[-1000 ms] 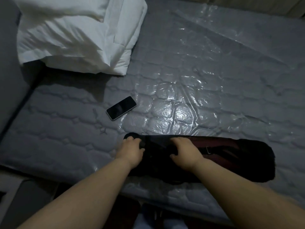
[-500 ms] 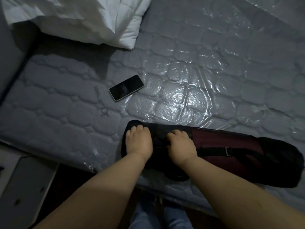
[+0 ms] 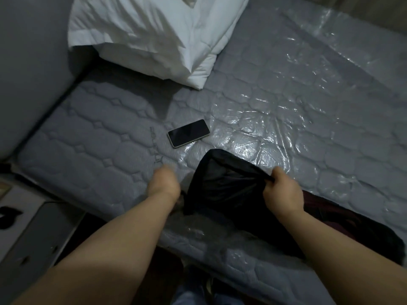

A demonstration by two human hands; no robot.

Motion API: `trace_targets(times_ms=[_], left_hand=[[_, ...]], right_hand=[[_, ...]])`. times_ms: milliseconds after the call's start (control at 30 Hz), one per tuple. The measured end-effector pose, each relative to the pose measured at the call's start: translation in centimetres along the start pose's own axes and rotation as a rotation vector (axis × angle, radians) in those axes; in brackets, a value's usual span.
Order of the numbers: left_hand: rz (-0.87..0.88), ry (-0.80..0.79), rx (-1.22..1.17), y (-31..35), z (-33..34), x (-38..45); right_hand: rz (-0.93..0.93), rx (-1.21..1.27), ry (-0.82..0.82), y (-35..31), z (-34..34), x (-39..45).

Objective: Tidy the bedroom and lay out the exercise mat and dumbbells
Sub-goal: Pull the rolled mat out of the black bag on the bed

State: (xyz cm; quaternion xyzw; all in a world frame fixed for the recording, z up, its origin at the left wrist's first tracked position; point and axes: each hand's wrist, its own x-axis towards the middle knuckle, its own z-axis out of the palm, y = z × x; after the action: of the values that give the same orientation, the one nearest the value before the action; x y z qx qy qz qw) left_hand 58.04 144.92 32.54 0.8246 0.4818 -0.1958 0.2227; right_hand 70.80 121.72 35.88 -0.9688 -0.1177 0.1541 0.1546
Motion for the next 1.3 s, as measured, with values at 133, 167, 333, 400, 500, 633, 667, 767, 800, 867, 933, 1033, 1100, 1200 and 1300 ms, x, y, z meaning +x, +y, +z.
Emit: trace_targets(times_ms=[133, 167, 333, 400, 500, 633, 667, 767, 800, 867, 933, 1033, 1100, 1200, 1300], left_hand=[[0.079, -0.081, 0.015, -1.4, -0.8, -0.3], [0.128, -0.087, 0.014, -0.8, -0.9, -0.7], [0.297, -0.13, -0.006, 2.8, -0.7, -2.3], [0.358, -0.184, -0.002, 4.0, -0.2, -3.2], [0.46, -0.25, 0.026, 7.0, 0.9, -5.4], [0.588, -0.273, 0.046, 11.4, 2.5, -9.2], [0.611, -0.281, 0.068, 12.5, 2.9, -10.1], [0.686, -0.296, 0.214, 17.2, 4.9, -14.1], [0.7, -0.3, 0.266, 18.7, 5.6, -15.2], [0.72, -0.303, 0.346, 21.5, 7.5, -17.6], [0.733, -0.313, 0.393, 23.4, 9.6, -19.7], [0.781, -0.365, 0.463, 26.5, 14.3, -23.6], [0.812, -0.39, 0.507, 27.3, 16.7, -25.1], [0.845, -0.39, 0.585, 27.7, 19.7, -26.0], [0.861, -0.369, 0.654, 27.5, 21.7, -25.4]], right_hand=[[0.023, 0.048, 0.039, -0.1, -1.7, 2.2], [0.017, 0.039, 0.018, -0.4, -1.7, 2.8], [0.066, 0.164, -0.053, -2.3, -2.0, 4.2], [0.085, 0.133, -0.153, -1.4, -2.7, 3.4], [0.159, 0.105, -0.248, 3.5, -4.5, 0.7], [0.23, 0.073, -0.402, 10.6, -5.9, -3.3], [0.246, 0.084, -0.409, 12.1, -6.0, -4.0], [0.35, 0.167, -0.341, 18.0, -7.7, -6.1], [0.375, 0.173, -0.309, 20.0, -8.2, -6.6], [0.427, 0.171, -0.266, 24.2, -9.2, -7.5], [0.464, 0.153, -0.243, 27.4, -9.9, -8.5], [0.511, 0.213, -0.22, 33.0, -10.2, -10.3], [0.509, 0.273, -0.253, 34.8, -9.3, -11.0], [0.465, 0.324, -0.285, 35.7, -7.5, -11.1], [0.382, 0.311, -0.232, 34.8, -5.7, -10.1]])
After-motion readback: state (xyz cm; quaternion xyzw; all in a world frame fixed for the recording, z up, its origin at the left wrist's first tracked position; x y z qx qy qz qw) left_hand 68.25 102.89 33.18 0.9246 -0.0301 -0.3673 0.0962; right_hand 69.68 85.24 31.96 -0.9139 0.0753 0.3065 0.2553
